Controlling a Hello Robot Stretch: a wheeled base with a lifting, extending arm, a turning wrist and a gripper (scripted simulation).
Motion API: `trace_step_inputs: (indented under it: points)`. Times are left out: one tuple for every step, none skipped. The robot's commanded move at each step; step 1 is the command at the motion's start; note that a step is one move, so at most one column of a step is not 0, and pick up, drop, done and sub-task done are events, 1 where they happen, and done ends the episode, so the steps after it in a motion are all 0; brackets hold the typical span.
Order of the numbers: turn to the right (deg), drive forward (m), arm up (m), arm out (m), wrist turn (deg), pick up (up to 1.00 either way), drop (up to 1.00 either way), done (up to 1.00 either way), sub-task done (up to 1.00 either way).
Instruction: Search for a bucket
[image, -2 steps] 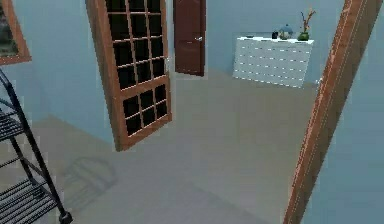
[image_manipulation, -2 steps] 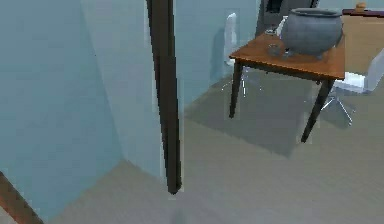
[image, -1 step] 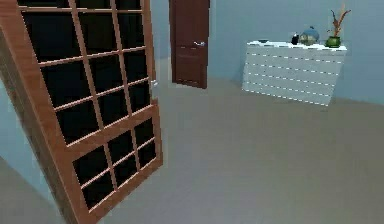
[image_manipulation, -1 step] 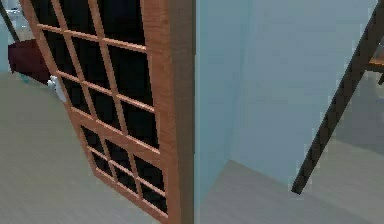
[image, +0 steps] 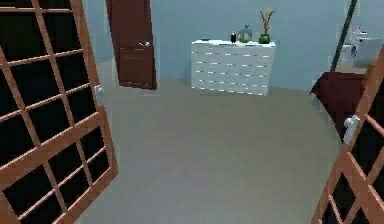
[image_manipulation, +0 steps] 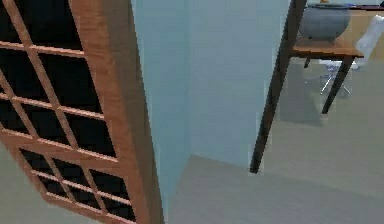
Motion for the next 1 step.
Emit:
trace_step_inputs:
  points:
    - [0.0, 0.2, 0.0, 0.0, 0.0, 0.0, 0.0, 0.0, 0.0]
